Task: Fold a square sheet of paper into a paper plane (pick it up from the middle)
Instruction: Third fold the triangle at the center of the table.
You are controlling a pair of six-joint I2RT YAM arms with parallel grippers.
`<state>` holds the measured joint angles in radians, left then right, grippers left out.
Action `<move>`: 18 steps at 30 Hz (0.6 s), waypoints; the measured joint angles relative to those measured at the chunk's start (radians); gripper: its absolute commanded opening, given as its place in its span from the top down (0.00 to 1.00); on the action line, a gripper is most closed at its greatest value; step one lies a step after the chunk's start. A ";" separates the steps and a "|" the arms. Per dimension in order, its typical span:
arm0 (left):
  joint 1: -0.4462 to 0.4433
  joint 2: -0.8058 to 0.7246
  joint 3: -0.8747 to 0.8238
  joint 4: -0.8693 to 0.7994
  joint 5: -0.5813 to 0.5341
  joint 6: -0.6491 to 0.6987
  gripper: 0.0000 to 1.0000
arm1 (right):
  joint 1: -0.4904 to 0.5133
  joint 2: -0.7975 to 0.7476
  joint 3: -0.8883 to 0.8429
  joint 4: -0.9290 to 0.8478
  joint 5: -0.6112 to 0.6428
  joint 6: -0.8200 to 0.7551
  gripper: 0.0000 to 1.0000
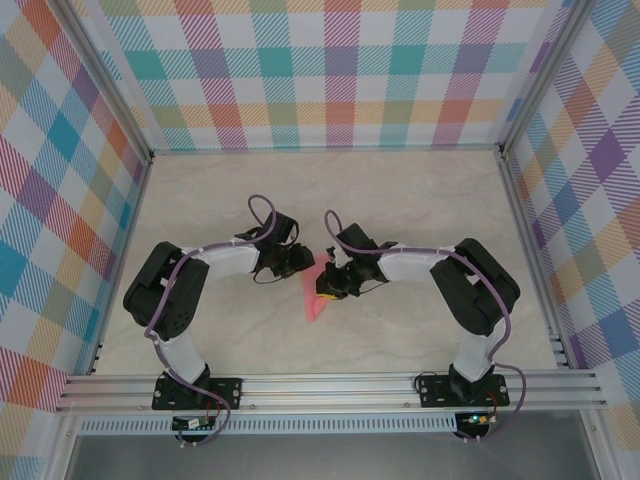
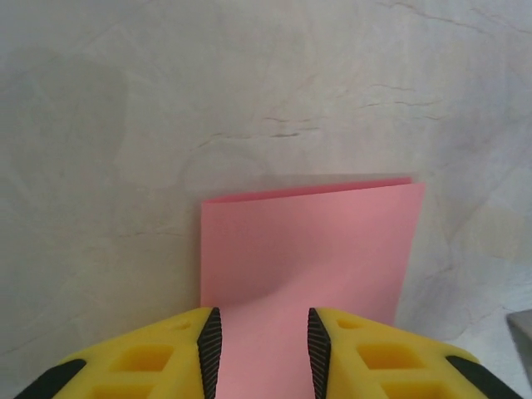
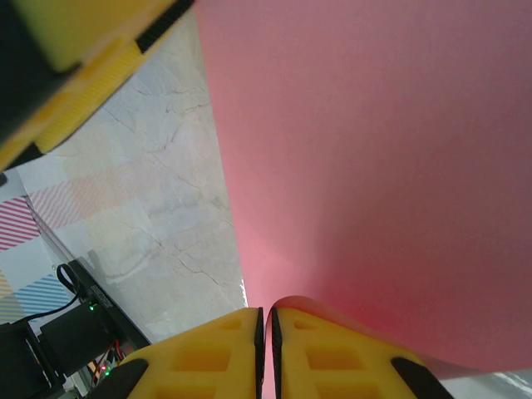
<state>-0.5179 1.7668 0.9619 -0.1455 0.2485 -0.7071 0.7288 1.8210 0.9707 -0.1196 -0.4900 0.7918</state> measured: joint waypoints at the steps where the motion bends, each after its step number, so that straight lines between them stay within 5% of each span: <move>1: 0.000 0.003 0.000 -0.005 -0.004 0.000 0.67 | 0.001 0.001 0.000 0.008 0.002 -0.001 0.87; 18: 0.004 0.016 0.005 -0.013 -0.006 0.000 0.71 | 0.006 0.050 0.000 0.080 0.019 0.011 0.87</move>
<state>-0.5137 1.7832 0.9668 -0.1581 0.2420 -0.7071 0.7345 1.8713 0.9707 -0.0399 -0.4706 0.8032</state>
